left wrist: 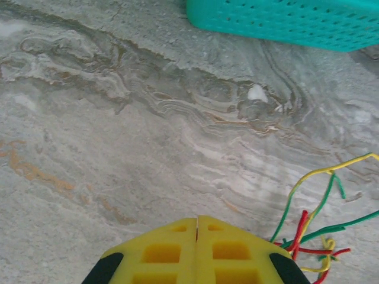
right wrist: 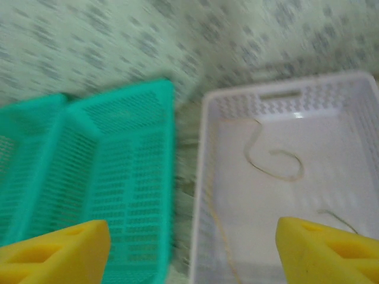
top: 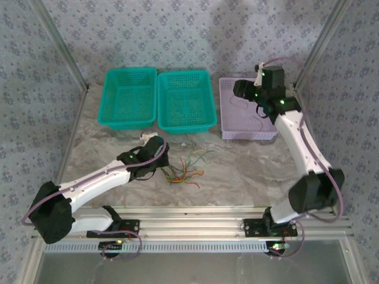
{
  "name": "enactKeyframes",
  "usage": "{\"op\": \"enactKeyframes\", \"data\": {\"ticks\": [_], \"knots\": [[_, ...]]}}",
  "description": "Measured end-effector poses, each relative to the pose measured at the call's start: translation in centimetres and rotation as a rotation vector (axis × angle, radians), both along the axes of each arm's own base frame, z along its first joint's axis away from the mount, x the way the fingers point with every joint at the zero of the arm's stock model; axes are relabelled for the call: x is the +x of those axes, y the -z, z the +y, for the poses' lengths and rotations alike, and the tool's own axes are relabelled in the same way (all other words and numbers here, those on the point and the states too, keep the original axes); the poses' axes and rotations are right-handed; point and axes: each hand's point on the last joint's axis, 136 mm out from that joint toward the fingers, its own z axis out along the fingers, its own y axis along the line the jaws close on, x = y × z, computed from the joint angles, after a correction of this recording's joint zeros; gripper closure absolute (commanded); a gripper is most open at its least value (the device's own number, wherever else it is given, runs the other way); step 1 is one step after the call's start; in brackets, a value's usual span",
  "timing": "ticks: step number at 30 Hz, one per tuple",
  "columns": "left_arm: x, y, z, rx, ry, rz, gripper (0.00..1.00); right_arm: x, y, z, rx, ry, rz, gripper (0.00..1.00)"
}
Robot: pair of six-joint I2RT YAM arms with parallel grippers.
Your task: Untangle the cables
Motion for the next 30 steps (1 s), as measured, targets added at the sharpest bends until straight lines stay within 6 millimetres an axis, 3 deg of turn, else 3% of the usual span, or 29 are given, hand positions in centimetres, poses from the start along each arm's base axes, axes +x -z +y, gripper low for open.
{"op": "enactKeyframes", "data": {"ticks": [3, 5, 7, 10, 12, 16, 22, 30], "knots": [[0.1, -1.0, -0.8, -0.042, 0.005, -0.004, 1.0, -3.2, -1.4, 2.7, 0.036, -0.105, -0.067, 0.2], [0.2, -1.7, -1.3, -0.075, 0.008, -0.007, 1.0, -5.5, -0.5, 5.6, 0.056, -0.213, -0.068, 0.2], [0.2, -2.9, -1.7, -0.114, 0.01, -0.019, 1.0, -8.4, 2.0, 9.1, 0.074, -0.349, -0.032, 0.2], [0.3, -4.9, -2.2, -0.171, 0.016, -0.046, 1.0, -11.7, 6.2, 12.5, 0.09, -0.493, 0.057, 0.21], [0.3, -6.2, -2.4, -0.208, 0.017, -0.065, 1.0, -13.5, 8.7, 13.9, 0.096, -0.558, 0.111, 0.23], [0.0, -7.5, -2.7, -0.263, 0.023, -0.077, 1.0, -16.4, 11.8, 16.6, 0.113, -0.674, 0.156, 0.26], [-0.3, -8.3, -3.2, -0.317, 0.026, -0.076, 1.0, -18.9, 14.3, 20.9, 0.12, -0.818, 0.166, 0.34], [-0.3, -8.6, -3.2, -0.34, 0.017, -0.078, 1.0, -20.6, 16.2, 24.4, 0.075, -0.901, 0.128, 0.43]]}}
